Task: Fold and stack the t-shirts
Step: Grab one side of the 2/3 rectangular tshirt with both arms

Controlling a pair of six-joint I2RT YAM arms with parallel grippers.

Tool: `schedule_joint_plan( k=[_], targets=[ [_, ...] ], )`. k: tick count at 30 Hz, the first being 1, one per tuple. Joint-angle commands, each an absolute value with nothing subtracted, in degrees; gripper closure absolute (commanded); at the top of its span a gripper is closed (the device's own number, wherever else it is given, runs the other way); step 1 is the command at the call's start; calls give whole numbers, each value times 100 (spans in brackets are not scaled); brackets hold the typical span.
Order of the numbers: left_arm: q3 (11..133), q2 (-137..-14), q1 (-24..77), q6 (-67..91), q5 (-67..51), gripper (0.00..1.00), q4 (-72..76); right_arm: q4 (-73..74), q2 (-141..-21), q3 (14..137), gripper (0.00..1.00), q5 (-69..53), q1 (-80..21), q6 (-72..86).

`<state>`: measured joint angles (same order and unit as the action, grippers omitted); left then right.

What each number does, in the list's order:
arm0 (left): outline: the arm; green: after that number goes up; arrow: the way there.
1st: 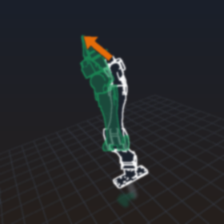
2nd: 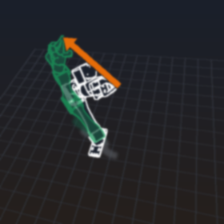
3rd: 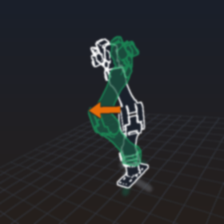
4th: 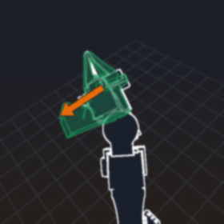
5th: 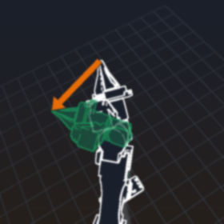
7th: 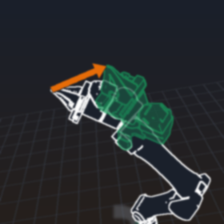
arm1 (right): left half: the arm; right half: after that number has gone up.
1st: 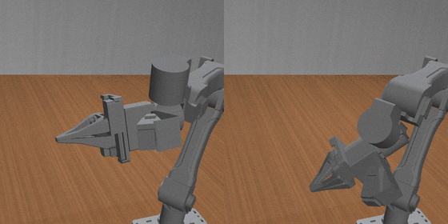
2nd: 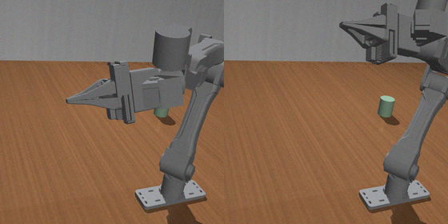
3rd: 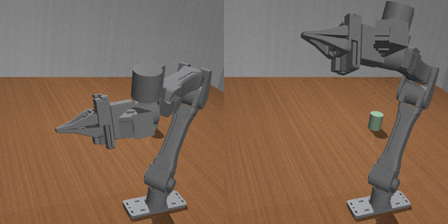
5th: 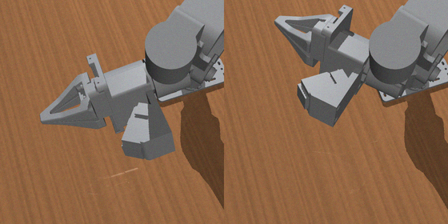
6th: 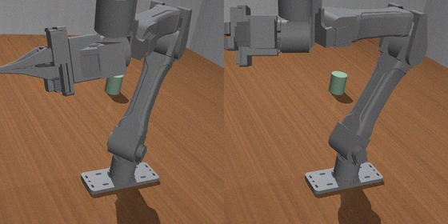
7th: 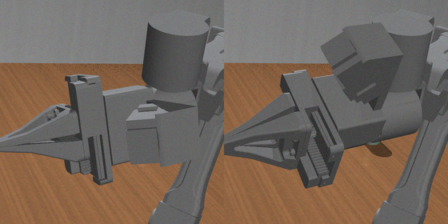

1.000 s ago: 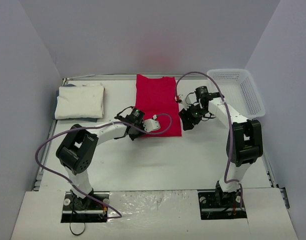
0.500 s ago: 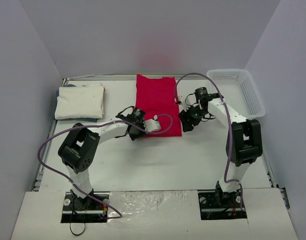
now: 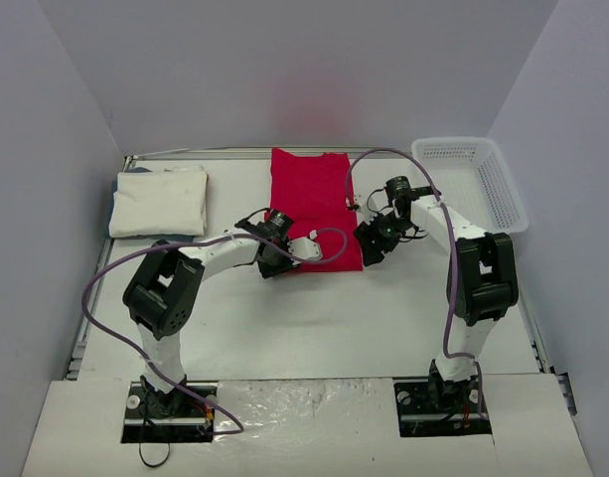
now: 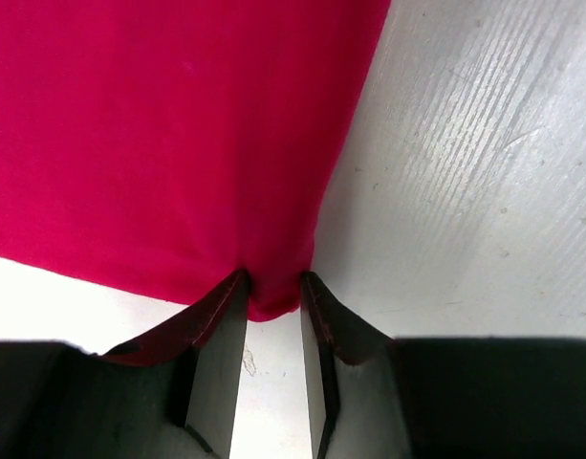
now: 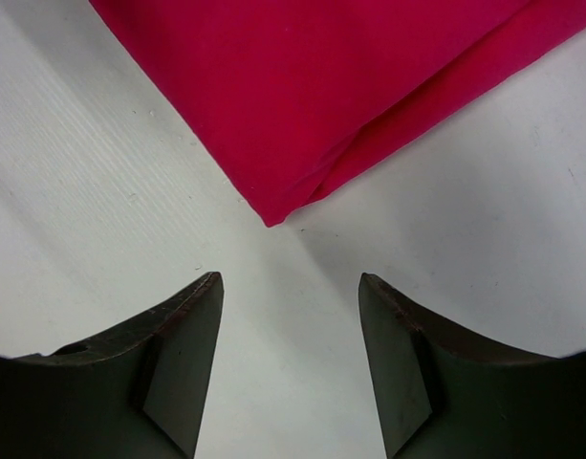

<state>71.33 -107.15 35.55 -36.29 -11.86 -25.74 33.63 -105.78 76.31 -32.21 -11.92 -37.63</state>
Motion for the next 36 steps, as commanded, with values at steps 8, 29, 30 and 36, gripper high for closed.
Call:
schedule_joint_plan(
  k=[8, 29, 30, 36],
  targets=[
    [7242, -11039, 3542, -3472, -1327, 98, -3120, 3691, -10705, 7796, 44, -3243, -1187, -3867],
    [7400, -10846, 3296, -3524, -2962, 98, -3770, 1925, -9386, 6082, 57, -3296, -2003, -4500],
    [7400, -10854, 3287, -3524, -2962, 98, -3762, 1864, -9491, 6082, 58, -3252, -2117, -4500],
    [7444, -10872, 3270, -3603, -2953, 98, -3858, 1688, -9756, 6187, 60, -3015, -2224, -4526]
  ],
)
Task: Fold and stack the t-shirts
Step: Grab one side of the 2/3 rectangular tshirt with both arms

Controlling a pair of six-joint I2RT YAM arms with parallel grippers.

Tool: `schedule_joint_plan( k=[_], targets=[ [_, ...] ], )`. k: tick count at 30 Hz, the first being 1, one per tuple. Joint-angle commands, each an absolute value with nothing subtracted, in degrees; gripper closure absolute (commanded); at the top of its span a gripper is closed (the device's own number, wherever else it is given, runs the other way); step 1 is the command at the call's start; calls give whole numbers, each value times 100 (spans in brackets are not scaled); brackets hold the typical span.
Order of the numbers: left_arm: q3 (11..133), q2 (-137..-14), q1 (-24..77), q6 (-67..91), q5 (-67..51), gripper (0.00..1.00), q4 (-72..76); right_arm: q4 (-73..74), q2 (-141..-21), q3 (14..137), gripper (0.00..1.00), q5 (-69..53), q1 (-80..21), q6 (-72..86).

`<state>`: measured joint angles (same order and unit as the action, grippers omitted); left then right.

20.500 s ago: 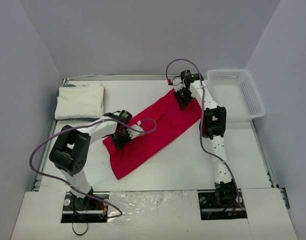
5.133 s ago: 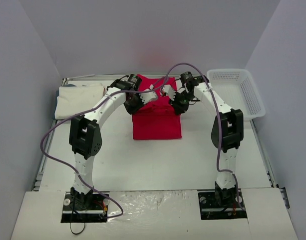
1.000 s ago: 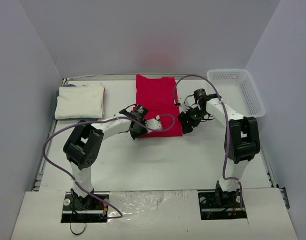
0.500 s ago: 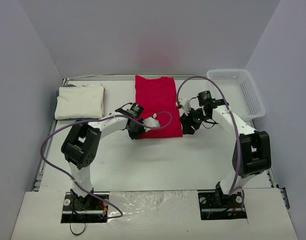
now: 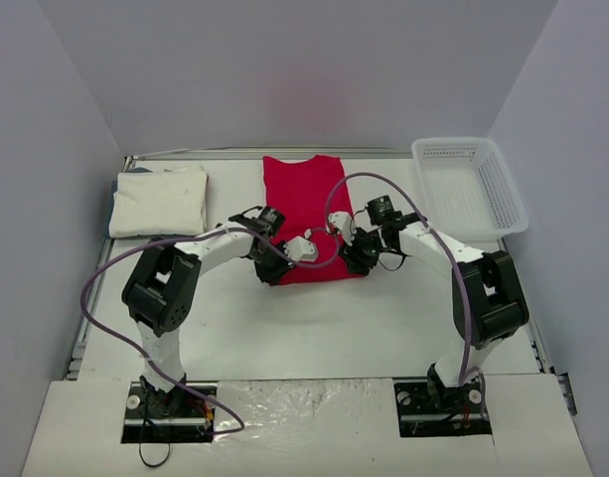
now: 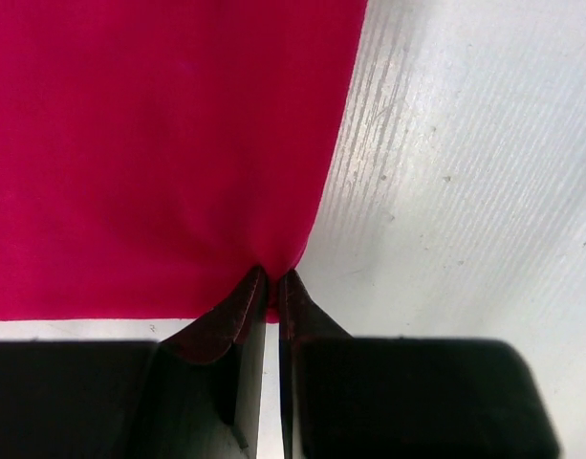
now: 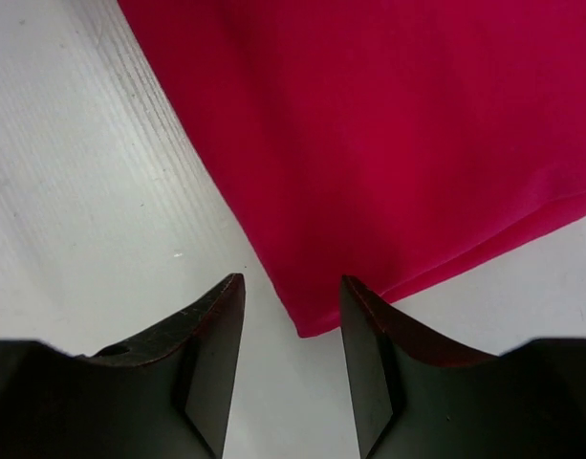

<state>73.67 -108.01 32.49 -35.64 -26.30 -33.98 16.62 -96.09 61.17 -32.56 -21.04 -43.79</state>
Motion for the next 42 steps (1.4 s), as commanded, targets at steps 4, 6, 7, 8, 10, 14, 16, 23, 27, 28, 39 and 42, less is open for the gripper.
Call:
schedule_joint_plan(
  k=[4, 6, 7, 8, 10, 14, 16, 23, 27, 28, 39, 42],
  targets=[
    [7462, -10854, 3200, -3604, -2979, 98, -3867, 1722, -9966, 6354, 60, -2875, -2224, -4509],
    [7462, -10854, 3164, -3595, -3015, 98, -3858, 1784, -10054, 6363, 60, -2839, -2224, -4500],
    [7445, -10854, 3138, -3577, -3067, 98, -3841, 1793, -10098, 6328, 60, -2882, -2215, -4517],
    [7418, -10854, 3094, -3568, -3076, 98, -3815, 1802, -10116, 6250, 61, -2883, -2224, -4526],
    [7366, -10863, 3050, -3568, -3094, 98, -3788, 1828, -10195, 6197, 61, -2839, -2224, -4518],
    [7330, -10907, 2971, -3568, -3129, 98, -3779, 1916, -10187, 6152, 61, -2760, -2101, -4474],
    [7295, -10907, 2936, -3595, -3129, 98, -3753, 1916, -10064, 6135, 60, -2821, -2031, -4430],
    [7242, -10960, 2883, -3639, -3146, 98, -3692, 1978, -9546, 6170, 57, -2821, -1899, -4105],
    [7190, -10881, 2813, -3595, -3436, 97, -3656, 1960, -9115, 6012, 55, -3190, -1793, -4113],
    [7172, -10855, 2795, -3603, -3463, 98, -3648, 1943, -9062, 5907, 54, -3190, -1793, -4139],
    [7470, -10881, 2690, -3735, -3814, 98, -4121, 2082, -8815, 5581, 55, -3270, -1951, -4218],
    [7629, -10986, 2619, -3770, -3911, 98, -4254, 2162, -8921, 5555, 57, -3261, -2039, -4298]
  ],
)
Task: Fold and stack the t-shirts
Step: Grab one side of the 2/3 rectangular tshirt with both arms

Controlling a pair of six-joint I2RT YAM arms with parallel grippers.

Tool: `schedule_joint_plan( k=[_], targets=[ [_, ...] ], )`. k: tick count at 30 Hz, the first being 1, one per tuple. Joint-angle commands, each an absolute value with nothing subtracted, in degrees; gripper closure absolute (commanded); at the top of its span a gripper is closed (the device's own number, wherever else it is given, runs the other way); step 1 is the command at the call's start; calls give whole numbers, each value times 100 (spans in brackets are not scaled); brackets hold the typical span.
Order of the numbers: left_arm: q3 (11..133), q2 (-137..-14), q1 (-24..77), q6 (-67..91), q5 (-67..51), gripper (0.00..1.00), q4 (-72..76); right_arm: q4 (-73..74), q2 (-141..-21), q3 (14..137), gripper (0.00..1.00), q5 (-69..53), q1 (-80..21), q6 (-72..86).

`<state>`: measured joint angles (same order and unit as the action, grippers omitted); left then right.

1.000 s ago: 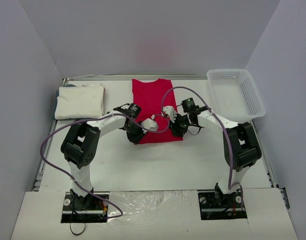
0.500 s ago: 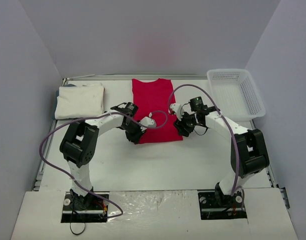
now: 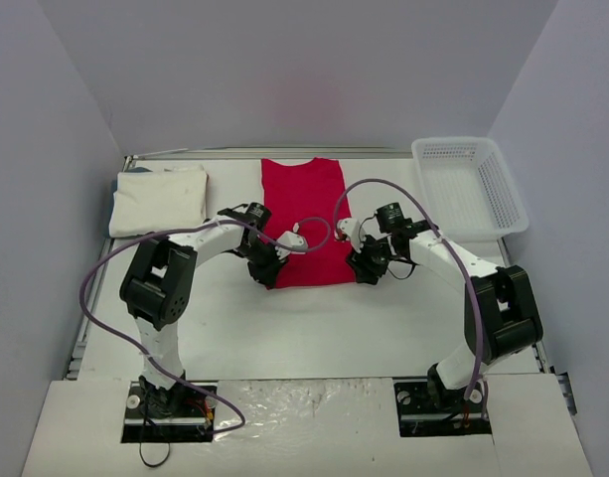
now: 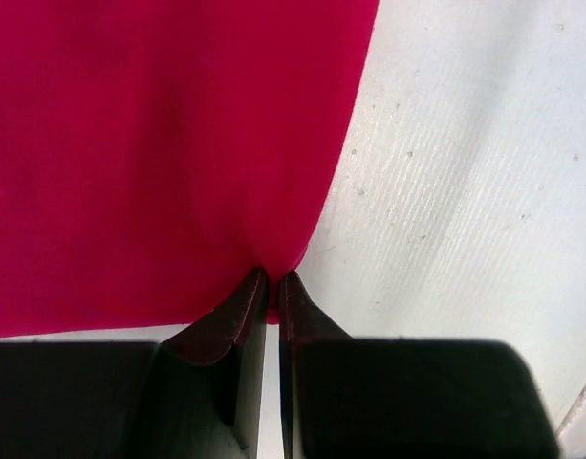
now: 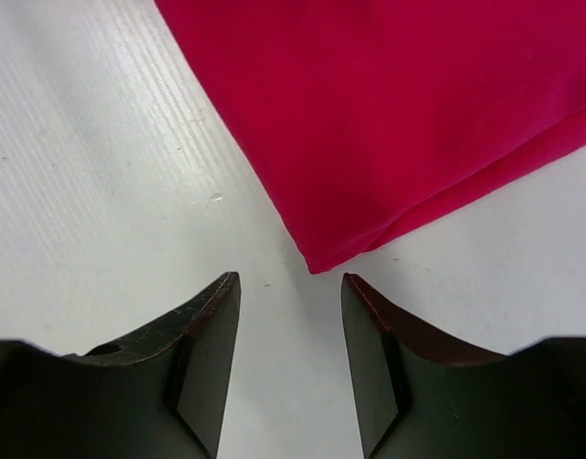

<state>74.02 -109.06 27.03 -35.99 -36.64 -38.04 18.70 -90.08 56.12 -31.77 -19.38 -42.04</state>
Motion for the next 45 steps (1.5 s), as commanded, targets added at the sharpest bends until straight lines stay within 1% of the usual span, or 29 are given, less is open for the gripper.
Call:
schedule_joint_plan(
  k=[1, 8, 17, 25, 28, 29, 30, 31, 32, 34, 35, 38, 45],
  targets=[
    [7664, -11021, 2619, -3779, -3902, 98, -4280, 2171, -8956, 5555, 58, -3243, -2074, -4333],
    [7752, -11127, 2567, -3788, -3902, 98, -4342, 2180, -9465, 5739, 60, -3287, -2250, -4412],
    [7734, -11092, 2531, -3832, -3885, 98, -4403, 2171, -10142, 5976, 57, -3182, -2241, -4579],
    [7673, -11109, 2531, -3894, -3885, 98, -4412, 2110, -10248, 5985, 57, -2858, -2250, -4553],
    [7682, -11153, 2531, -3867, -3920, 98, -4386, 2083, -10423, 5994, 63, -2690, -2259, -4474],
    [7690, -11179, 2531, -3858, -3955, 98, -4394, 2066, -10459, 5985, 69, -2646, -2267, -4448],
    [7699, -11188, 2531, -3850, -3972, 98, -4395, 2057, -10494, 5959, 73, -2602, -2276, -4439],
    [7691, -11188, 2531, -3841, -3990, 98, -4386, 1987, -10529, 5942, 82, -2506, -2285, -4404],
    [7690, -11188, 2531, -3823, -3999, 98, -4377, 1969, -10555, 5933, 86, -2470, -2285, -4395],
    [7673, -11188, 2540, -3823, -4008, 98, -4359, 1951, -10634, 5950, 90, -2426, -2285, -4342],
    [7673, -11188, 2531, -3823, -4008, 98, -4359, 1960, -10652, 5968, 95, -2400, -2285, -4324],
    [7664, -11171, 2531, -3832, -3964, 98, -4368, 1951, -10696, 5985, 100, -2320, -2285, -4280],
    [7699, -10969, 2531, -3814, -3832, 98, -4491, 2162, -10416, 6020, 100, -2320, -2294, -4175]
  ],
)
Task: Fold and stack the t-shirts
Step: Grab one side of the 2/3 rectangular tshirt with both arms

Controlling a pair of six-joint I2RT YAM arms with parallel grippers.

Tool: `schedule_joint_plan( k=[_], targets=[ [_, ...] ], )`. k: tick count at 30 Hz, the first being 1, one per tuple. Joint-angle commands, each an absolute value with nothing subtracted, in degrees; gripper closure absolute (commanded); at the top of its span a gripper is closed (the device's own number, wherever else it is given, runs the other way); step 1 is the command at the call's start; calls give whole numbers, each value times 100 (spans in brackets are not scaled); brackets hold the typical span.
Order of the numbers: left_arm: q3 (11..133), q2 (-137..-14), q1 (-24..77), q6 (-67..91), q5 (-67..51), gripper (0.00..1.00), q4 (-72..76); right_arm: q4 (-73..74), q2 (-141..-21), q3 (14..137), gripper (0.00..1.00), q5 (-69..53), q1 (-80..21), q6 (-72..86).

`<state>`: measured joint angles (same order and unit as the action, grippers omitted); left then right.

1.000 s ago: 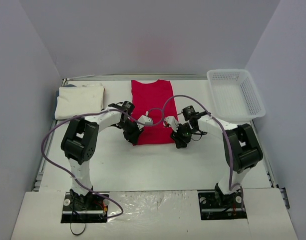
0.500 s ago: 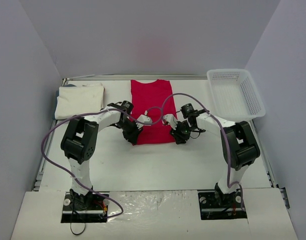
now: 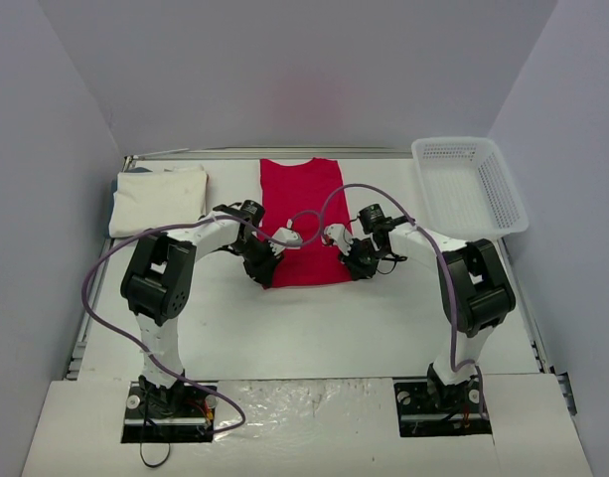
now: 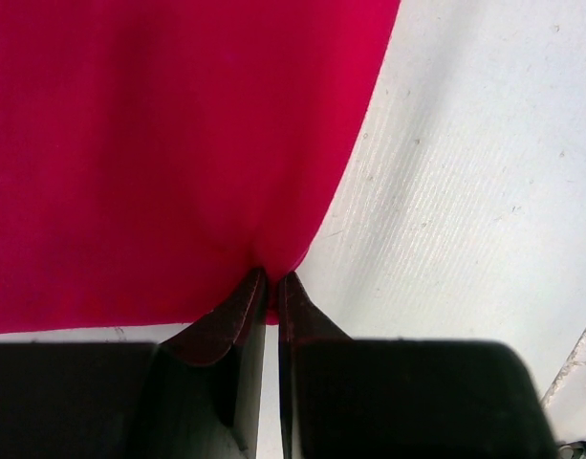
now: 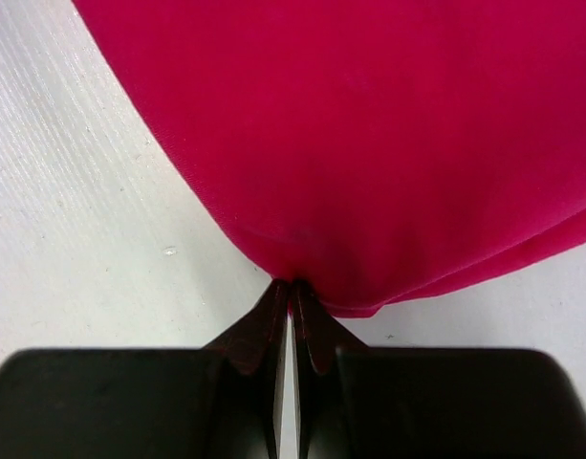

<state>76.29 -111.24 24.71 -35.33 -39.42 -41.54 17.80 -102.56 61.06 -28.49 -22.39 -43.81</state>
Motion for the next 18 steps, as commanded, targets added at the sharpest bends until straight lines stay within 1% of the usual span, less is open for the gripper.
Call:
schedule_joint_plan(
  k=[1, 9, 18],
  targets=[
    [7691, -10925, 2531, -3814, -3823, 98, -4500, 2267, -10267, 6038, 100, -2407, -2294, -4175],
    [7620, -10697, 2531, -3788, -3771, 98, -4526, 2601, -9467, 6170, 100, -2619, -2268, -4087],
    [7778, -10029, 2549, -3937, -3498, 98, -5106, 3664, -8869, 6486, 100, -2927, -2250, -4271]
  ],
)
